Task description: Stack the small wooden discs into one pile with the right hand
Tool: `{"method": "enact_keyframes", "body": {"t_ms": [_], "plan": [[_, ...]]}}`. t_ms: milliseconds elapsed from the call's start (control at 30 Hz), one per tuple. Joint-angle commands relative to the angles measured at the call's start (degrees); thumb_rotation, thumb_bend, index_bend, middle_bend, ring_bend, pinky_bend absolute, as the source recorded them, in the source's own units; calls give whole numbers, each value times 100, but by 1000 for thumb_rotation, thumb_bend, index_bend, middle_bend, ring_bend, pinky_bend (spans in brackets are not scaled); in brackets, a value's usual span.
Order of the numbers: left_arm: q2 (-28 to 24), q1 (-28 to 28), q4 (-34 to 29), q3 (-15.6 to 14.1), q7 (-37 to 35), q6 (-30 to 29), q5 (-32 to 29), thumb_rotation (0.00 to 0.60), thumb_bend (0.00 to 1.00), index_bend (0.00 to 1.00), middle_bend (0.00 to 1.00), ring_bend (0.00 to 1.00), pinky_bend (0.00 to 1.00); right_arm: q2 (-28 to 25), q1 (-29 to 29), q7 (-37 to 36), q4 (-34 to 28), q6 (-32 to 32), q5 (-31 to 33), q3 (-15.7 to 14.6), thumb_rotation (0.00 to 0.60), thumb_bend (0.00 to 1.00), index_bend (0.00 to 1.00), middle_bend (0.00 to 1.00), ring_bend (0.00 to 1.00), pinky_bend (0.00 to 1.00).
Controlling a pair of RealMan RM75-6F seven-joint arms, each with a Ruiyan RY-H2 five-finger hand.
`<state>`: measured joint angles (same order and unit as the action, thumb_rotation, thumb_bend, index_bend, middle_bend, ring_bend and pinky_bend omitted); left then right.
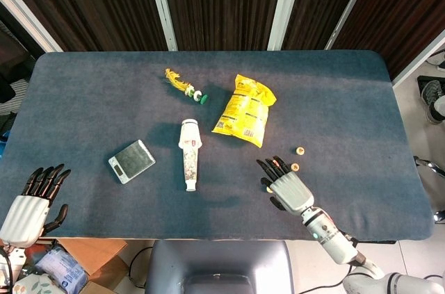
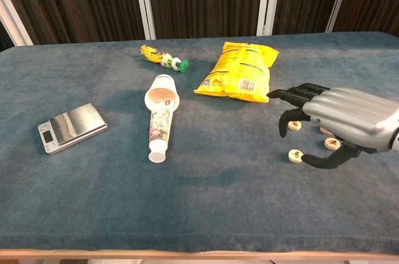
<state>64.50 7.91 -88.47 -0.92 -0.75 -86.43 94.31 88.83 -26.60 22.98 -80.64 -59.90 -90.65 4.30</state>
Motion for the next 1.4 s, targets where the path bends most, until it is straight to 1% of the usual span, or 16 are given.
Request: {"method": "enact_keyframes", "body": {"t_ms": [33,567,1167,1300,1400], "plan": [[-12,-8,6,0,-36,-16,2,600,499,0,0,0,21,139,-85,86,146,106,131,34,600,458,516,0,0,0],[-23,-17,16,-7,-80,-36,24,600,500,0,0,0,21,343,-238,288,510,281,593,-22,600,461,519,0,0,0],[-21,-14,16,-1,-80,-25,15,600,500,0,0,0,21,431,-337,352,622,285,771,-127,600,477,557,0,0,0],[-21,-13,17,0,-83,-23,14,600,501,0,0,0,20,444,-357,362,630,303,815,-142,600,491,564,0,0,0],[-22,-9,18,-1,-87,-17,17,600,499,0,0,0,21,459,-361,358,648,277,821,-156,600,509,588,5,0,0]]}}
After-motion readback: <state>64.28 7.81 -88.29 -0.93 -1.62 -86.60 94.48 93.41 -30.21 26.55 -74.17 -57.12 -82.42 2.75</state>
